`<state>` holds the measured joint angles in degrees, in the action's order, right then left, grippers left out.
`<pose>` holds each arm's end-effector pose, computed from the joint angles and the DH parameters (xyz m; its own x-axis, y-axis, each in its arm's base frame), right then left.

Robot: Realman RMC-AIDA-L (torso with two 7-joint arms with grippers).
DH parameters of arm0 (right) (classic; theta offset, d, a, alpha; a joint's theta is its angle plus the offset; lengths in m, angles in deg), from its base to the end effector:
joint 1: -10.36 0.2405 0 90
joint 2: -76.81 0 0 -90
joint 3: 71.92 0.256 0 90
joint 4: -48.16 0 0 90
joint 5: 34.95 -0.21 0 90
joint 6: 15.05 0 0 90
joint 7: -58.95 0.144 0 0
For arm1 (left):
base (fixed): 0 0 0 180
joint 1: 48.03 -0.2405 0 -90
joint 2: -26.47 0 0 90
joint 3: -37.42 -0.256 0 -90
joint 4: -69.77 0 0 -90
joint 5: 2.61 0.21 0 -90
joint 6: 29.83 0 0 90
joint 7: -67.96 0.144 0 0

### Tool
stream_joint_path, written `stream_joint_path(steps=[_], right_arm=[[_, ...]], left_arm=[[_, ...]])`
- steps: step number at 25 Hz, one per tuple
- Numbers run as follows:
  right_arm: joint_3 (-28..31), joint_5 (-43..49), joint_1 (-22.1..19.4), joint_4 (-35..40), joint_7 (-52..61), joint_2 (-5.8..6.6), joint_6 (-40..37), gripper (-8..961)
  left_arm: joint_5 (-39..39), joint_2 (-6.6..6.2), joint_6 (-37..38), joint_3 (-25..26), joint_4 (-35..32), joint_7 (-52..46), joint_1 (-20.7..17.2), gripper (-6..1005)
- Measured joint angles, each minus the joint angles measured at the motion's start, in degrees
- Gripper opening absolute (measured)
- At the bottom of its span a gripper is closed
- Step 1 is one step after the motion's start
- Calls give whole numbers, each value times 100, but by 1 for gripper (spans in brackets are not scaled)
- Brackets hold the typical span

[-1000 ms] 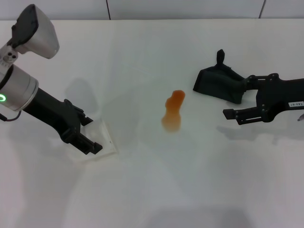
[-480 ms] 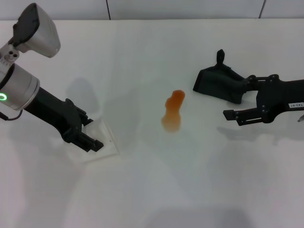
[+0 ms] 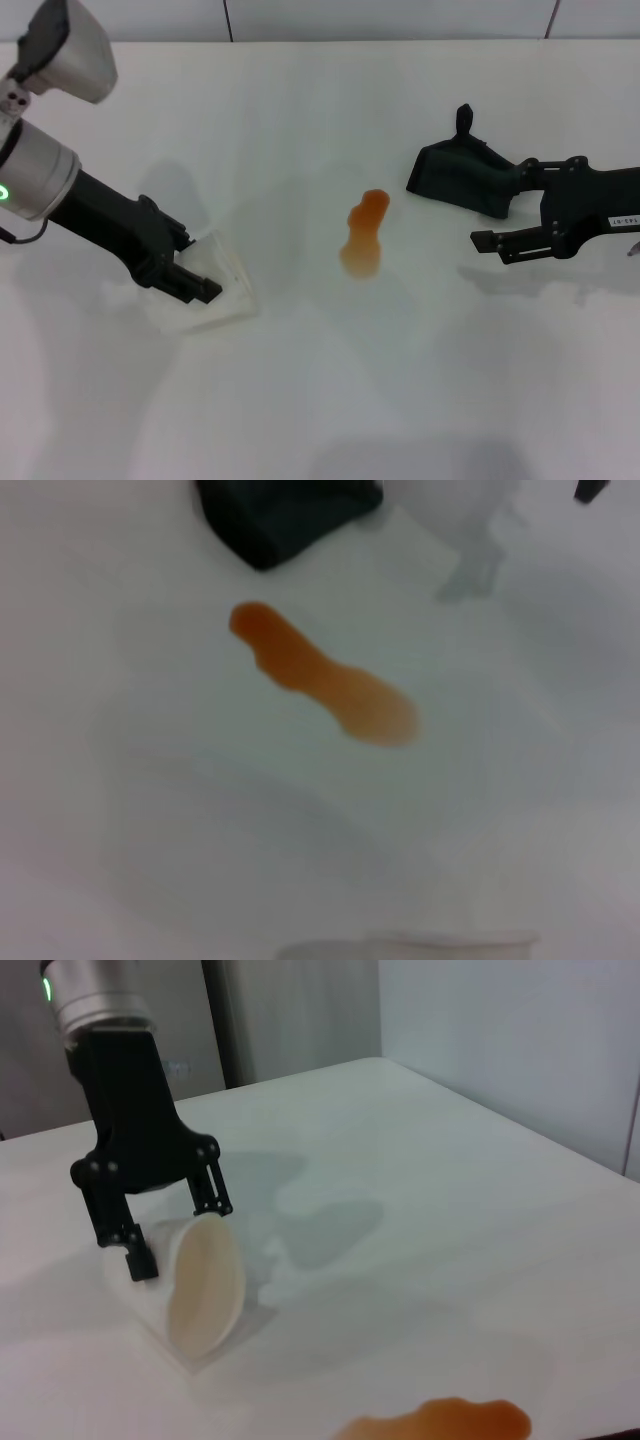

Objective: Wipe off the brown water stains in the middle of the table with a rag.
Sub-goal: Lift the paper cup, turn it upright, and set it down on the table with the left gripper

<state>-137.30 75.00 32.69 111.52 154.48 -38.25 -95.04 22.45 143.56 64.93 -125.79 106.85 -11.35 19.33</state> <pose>0.2362 0.3422 0.0304 0.9283 -0.2627 -0.2630 -0.3355 -0.8969 -0.2882 -0.2262 0.3794 0.0140 0.9021 0.3915 -0.1812 0.3917 -0.9194 -0.0363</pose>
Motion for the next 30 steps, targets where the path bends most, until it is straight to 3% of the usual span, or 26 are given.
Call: stream_joint_path(steps=[7, 15, 20, 26, 30], right_arm=[[0, 0, 0, 14, 0, 2, 2, 790], [0, 0, 0, 23, 0, 2, 18, 789], [0, 0, 1, 21, 0, 2, 38, 788], [0, 0, 32, 12, 0, 2, 41, 787], [0, 0, 27, 6, -2, -4, 46, 786]], left_arm=[[-767, 38, 81, 0, 525, 123, -185, 598], [-2478, 56, 235, 1, 902, 284, -718, 597], [-3810, 110, 383, 2, 896, 418, -1212, 597], [-4493, 189, 375, 8, 858, 529, -1521, 598], [-5289, 189, 214, 10, 539, 765, -1932, 597]])
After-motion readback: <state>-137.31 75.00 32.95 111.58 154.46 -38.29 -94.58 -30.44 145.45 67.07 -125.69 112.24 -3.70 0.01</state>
